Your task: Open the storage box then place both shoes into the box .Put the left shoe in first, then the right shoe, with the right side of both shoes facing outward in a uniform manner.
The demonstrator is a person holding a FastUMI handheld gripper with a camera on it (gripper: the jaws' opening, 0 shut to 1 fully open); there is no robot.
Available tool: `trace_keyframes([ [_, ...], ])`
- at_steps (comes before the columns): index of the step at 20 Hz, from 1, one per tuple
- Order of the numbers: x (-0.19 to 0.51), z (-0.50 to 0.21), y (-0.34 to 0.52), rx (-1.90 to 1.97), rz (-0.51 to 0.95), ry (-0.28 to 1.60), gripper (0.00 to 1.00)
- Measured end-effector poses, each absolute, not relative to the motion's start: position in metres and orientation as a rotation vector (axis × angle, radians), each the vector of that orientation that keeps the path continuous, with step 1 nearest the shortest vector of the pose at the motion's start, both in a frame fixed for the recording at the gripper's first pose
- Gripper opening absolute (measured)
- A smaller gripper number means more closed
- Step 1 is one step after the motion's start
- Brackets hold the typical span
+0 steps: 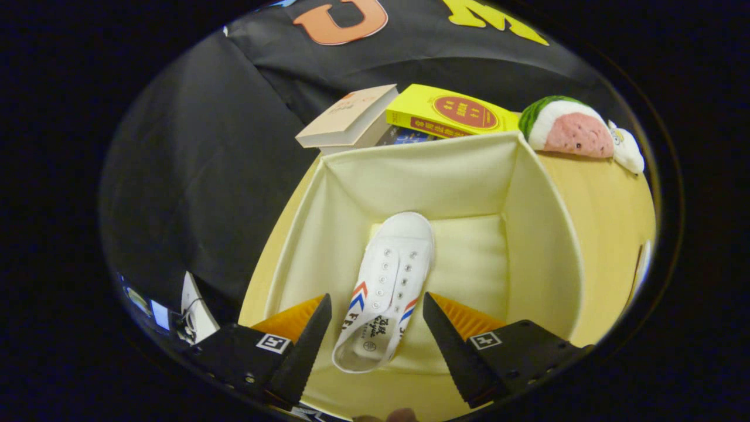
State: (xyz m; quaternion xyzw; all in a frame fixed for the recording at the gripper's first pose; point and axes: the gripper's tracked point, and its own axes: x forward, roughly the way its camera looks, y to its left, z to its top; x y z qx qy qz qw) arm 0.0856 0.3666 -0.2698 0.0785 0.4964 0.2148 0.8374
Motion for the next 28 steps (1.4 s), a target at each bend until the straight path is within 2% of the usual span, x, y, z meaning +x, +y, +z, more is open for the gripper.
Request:
trace_keyframes([
  [7, 0.067, -0.197, 0.304, 0.075, 0.454, 0.806, 0.95],
  [14, 0.06, -0.14, 0.173, 0.109, 0.361, 0.674, 0.94],
  [22, 0.058, -0.158, -0.018, 0.134, 0.166, 0.658, 0.94],
  [28, 0.049, -0.208, -0.131, 0.105, 0.043, 0.727, 0.94],
])
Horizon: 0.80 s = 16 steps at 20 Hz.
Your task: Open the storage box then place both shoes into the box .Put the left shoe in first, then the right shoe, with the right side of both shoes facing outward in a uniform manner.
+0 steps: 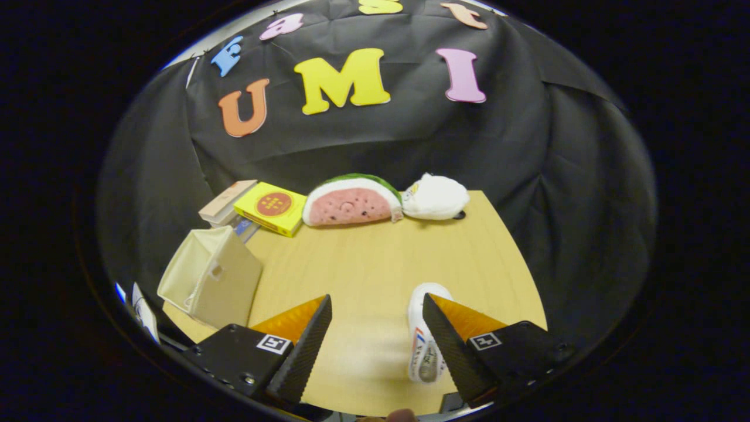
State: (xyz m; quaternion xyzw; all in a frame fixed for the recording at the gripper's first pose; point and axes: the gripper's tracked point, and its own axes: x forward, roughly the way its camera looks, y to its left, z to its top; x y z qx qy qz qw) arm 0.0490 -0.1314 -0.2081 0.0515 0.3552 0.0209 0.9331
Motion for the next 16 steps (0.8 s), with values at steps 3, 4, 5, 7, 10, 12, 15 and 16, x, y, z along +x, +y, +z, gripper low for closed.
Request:
trace_keyframes([
  [3, 0.043, -0.253, -0.173, 0.073, 0.006, 0.813, 0.94],
  [4, 0.042, -0.269, -0.183, 0.078, -0.002, 0.847, 0.95],
  [5, 0.042, -0.286, -0.19, 0.085, -0.007, 0.876, 0.95],
  [7, 0.04, -0.315, -0.201, 0.093, -0.018, 0.938, 0.95],
  [10, 0.039, -0.347, -0.214, 0.13, -0.027, 1.012, 0.95],
  [12, 0.045, -0.359, -0.218, 0.142, -0.017, 1.035, 0.95],
  [15, 0.05, -0.37, -0.213, 0.171, 0.026, 1.075, 0.92],
  [16, 0.051, -0.373, -0.211, 0.184, 0.042, 1.087, 0.84],
])
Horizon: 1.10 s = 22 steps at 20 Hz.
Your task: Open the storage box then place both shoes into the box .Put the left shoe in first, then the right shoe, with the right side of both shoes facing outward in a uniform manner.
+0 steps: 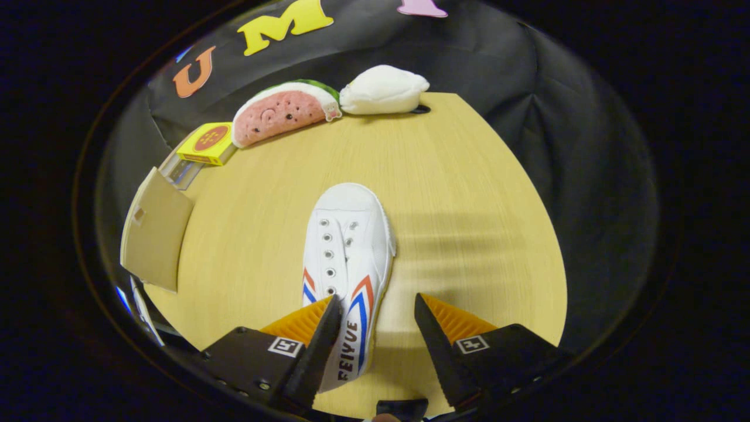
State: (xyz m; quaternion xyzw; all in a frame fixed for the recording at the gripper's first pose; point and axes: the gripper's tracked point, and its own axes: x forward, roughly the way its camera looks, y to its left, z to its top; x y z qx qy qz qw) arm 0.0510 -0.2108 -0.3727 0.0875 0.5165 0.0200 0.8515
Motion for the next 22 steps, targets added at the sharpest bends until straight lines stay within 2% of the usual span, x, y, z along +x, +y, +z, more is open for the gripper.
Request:
trace_keyframes([
  [5, 0.052, -0.379, -0.205, 0.335, 0.105, 1.166, 0.37],
  [8, 0.051, -0.374, -0.205, 0.327, 0.111, 1.188, 0.25],
  [9, 0.054, -0.371, -0.207, 0.336, 0.106, 1.185, 0.25],
  [10, 0.05, -0.381, -0.206, 0.335, 0.098, 1.185, 0.14],
  [12, 0.053, -0.377, -0.204, 0.358, 0.092, 1.186, 0.01],
  [22, 0.039, -0.324, -0.167, 0.469, 0.13, 1.131, 0.0],
])
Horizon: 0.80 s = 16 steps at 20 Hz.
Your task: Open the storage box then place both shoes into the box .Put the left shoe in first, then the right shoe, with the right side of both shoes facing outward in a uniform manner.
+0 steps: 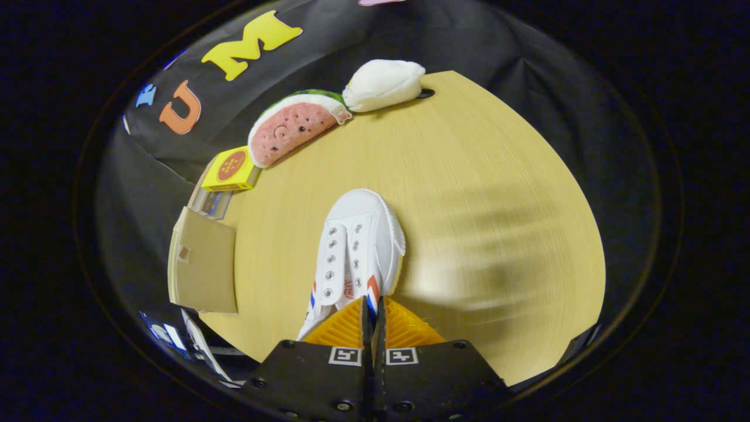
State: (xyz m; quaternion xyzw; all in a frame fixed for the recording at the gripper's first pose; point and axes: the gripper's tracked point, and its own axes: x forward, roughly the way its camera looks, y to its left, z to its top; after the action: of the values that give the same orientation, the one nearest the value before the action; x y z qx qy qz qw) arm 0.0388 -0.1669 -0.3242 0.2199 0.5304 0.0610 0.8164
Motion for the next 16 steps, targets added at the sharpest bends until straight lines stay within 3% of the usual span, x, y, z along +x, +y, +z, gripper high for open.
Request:
trace_keyframes([
  [7, 0.04, -0.246, -0.087, 0.489, 0.209, 1.051, 0.0],
  [16, 0.054, -0.135, 0.097, 0.481, 0.374, 0.963, 0.0],
])
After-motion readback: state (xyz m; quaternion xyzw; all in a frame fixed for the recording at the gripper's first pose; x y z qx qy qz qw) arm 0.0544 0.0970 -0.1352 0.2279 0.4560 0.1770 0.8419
